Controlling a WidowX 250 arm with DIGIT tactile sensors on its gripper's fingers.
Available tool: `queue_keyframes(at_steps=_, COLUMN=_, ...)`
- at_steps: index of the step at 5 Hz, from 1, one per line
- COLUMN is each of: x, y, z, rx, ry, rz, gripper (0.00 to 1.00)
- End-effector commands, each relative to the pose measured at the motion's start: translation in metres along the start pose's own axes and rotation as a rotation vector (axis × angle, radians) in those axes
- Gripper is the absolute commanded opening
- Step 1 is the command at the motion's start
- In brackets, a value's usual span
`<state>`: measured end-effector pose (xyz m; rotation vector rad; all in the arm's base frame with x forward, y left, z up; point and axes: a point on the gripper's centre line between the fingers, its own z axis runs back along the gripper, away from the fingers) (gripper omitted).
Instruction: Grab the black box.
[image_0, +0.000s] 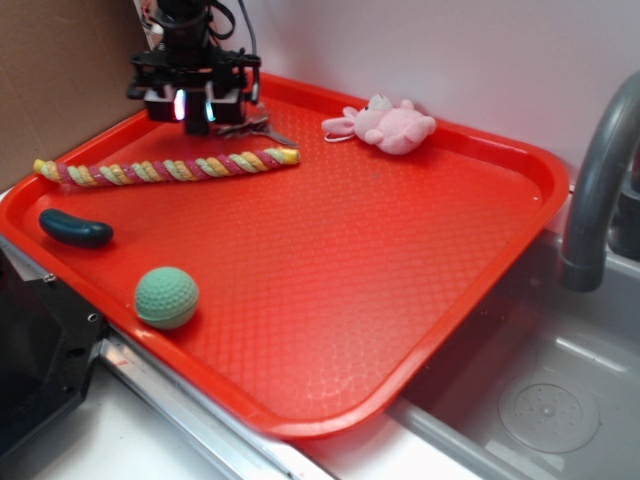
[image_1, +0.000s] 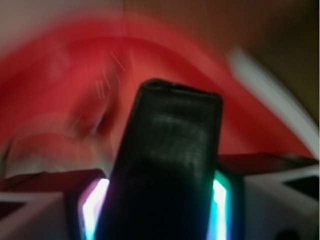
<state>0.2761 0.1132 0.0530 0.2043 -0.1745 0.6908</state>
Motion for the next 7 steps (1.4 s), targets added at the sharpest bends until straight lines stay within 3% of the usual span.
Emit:
queue_keyframes(at_steps=1, x=-0.038, y=-0.017, z=0.13, rx=-0.168, ry=0.034, rz=-0.402, gripper=0.0)
queue_keyframes(at_steps=2, x=-0.053, y=-0.035, z=0.167, rx=-0.239, ry=0.071, rz=-0.538, gripper=0.0)
queue_keyframes(at_steps=3, x=-0.07, y=-0.037, z=0.184, rx=-0.321, ry=0.116, rz=-0.644, gripper=0.0)
queue_keyframes(at_steps=4, x=-0.076, y=-0.014, z=0.188, rx=-0.358, ry=0.12, rz=-0.599, gripper=0.0)
queue_keyframes(at_steps=6, x=-0.071, y=0.021, z=0.2, rx=-0.366, ry=0.064, rz=-0.491, gripper=0.0)
queue_keyframes(at_steps=7, x=-0.071, y=0.017, z=0.202, rx=-0.351, ry=0.078, rz=-0.494, gripper=0.0)
